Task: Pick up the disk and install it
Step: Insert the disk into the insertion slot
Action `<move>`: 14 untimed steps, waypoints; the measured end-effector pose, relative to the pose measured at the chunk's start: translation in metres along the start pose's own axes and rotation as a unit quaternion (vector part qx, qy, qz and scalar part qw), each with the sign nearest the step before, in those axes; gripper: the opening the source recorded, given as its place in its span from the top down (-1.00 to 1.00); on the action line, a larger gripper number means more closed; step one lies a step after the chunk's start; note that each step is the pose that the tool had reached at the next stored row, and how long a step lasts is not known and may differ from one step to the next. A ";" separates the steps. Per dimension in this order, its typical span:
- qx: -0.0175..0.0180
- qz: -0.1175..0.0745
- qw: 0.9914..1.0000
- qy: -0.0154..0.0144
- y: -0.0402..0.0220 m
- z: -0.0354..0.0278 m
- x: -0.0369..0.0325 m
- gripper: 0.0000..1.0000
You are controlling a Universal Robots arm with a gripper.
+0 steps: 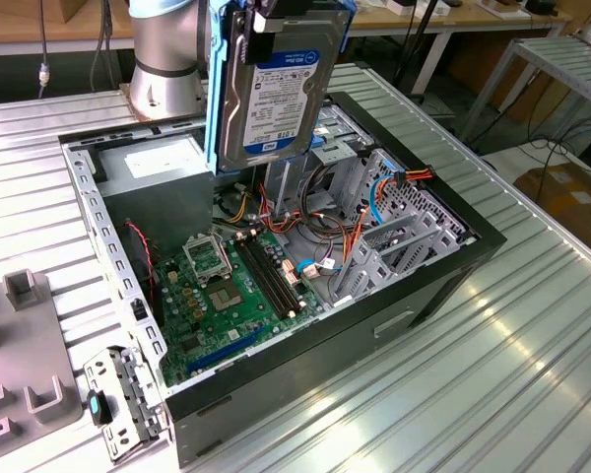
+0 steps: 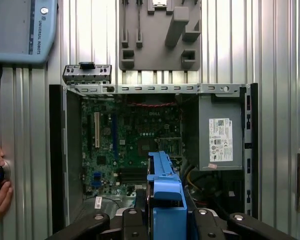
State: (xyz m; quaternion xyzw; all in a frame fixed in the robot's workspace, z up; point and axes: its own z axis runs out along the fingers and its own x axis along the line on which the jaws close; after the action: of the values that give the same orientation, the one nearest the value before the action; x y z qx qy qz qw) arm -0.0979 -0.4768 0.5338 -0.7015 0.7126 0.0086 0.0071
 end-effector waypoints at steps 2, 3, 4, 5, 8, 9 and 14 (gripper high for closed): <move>0.000 0.000 1.000 0.000 -0.0021 0.0001 0.0000 0.26; 0.000 0.000 1.000 0.000 -0.0030 0.0002 0.0002 0.26; 0.000 0.000 1.000 0.000 -0.0033 0.0002 0.0008 0.26; 0.000 0.000 1.000 0.000 -0.0036 0.0003 0.0017 0.26; 0.000 0.000 1.000 0.000 -0.0051 0.0013 0.0080 0.26; 0.000 0.000 1.000 0.000 -0.0066 0.0016 0.0089 0.26; 0.000 0.000 1.000 0.000 -0.0203 0.0024 0.0092 0.26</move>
State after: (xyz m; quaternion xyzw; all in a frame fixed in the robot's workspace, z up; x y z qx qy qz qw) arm -0.0777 -0.4862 0.5312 -0.7015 0.7126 0.0086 0.0070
